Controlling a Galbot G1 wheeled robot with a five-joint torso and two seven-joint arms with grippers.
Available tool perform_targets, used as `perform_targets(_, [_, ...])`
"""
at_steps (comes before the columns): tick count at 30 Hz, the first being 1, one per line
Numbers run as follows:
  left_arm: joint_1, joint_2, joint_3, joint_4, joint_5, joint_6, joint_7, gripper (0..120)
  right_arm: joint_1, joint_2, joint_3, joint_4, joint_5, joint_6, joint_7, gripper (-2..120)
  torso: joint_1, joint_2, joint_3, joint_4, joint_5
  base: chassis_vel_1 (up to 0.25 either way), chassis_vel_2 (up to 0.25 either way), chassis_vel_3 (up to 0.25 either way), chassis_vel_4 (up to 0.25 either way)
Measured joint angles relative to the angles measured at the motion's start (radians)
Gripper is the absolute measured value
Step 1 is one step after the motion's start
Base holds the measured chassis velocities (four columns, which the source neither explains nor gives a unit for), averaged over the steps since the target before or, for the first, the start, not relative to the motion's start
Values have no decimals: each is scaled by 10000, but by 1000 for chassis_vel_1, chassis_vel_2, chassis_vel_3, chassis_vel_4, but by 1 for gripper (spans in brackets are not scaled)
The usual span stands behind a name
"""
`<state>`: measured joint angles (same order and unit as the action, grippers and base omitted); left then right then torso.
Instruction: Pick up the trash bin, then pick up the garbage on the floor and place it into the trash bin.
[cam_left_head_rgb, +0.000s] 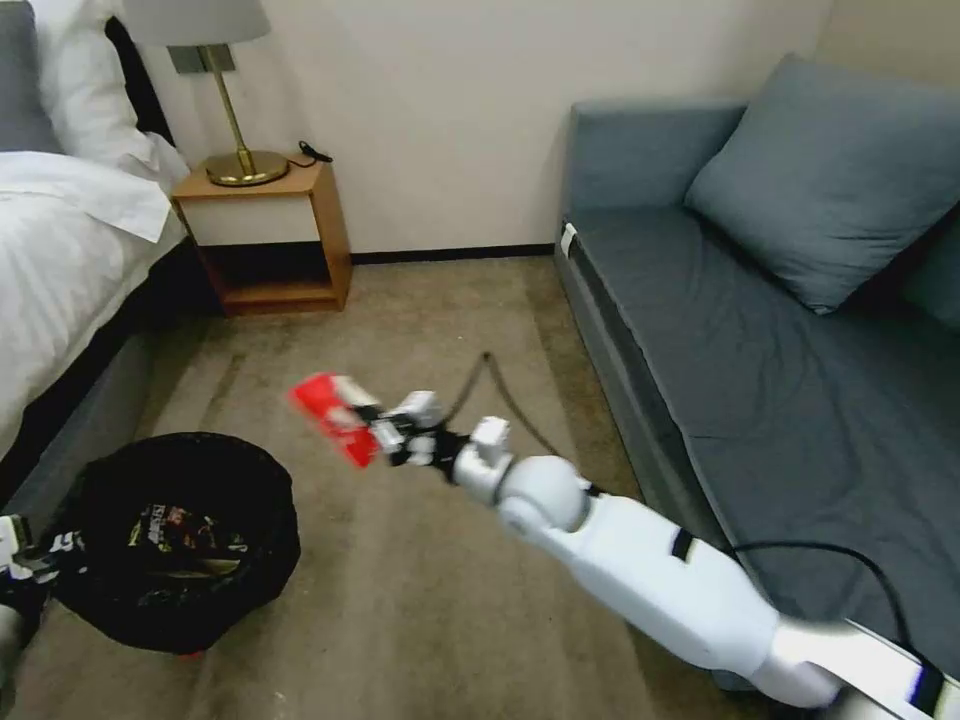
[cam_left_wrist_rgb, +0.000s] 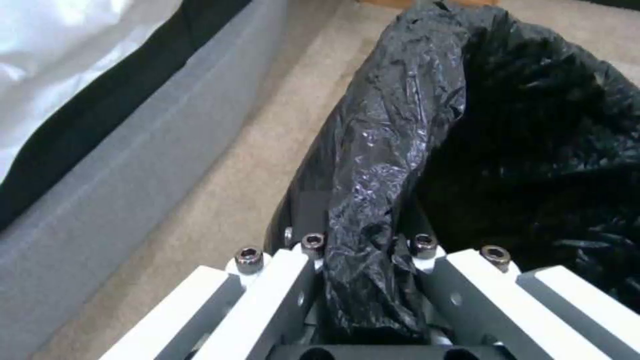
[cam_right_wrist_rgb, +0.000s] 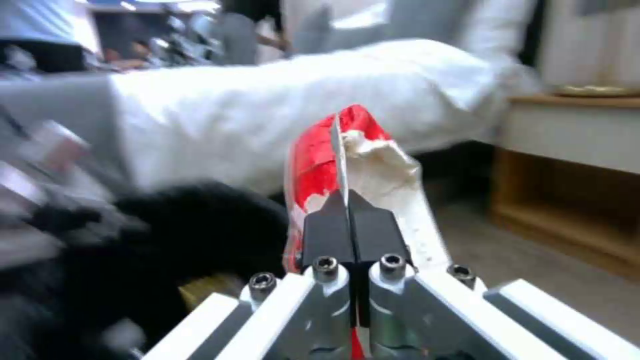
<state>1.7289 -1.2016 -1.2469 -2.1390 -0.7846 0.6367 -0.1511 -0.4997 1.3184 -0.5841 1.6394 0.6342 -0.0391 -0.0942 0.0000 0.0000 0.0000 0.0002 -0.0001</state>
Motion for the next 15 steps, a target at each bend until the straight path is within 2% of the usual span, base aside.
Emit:
perform_targets(3, [0, -46, -2, -54, -2, 0, 0, 7, 443, 970, -556, -337, 89, -131, 449, 0, 0, 0, 0, 2, -2, 0, 0, 0, 0])
perform_targets(4, [0, -46, -2, -54, -2, 0, 0, 7, 443, 970, -556, -337, 89, -131, 449, 0, 0, 0, 0, 2, -2, 0, 0, 0, 0])
perform_targets(6, [-33, -76, -2, -63, 0, 0, -6, 7, 644, 1783, -841, -856, 61, -223, 777, 0, 0, 0, -1, 1, -2, 0, 0, 0, 0])
perform_targets(8, [-46, -81, -5, -63, -1, -1, -8, 7, 689, 2168, -991, -1185, -39, -272, 929, 0, 0, 0, 0, 1, -3, 0, 0, 0, 0])
perform_targets(12, [-28, -81, -42, -93, -22, -1, -8, 7, 686, 2306, -1135, -1353, -116, -346, 994, 1, 0, 0, -1, 0, -3, 0, 0, 0, 0])
perform_targets(14, [-34, -83, -46, -117, -33, -1, -7, 7, 663, 2252, -1263, -1340, -130, -405, 988, 10, 0, 0, 0, -3, -2, 0, 0, 0, 0])
perform_targets(15, [-34, -83, -46, -117, -33, -1, -7, 7, 663, 2252, -1263, -1340, -130, -405, 988, 10, 0, 0, 0, -3, -2, 0, 0, 0, 0])
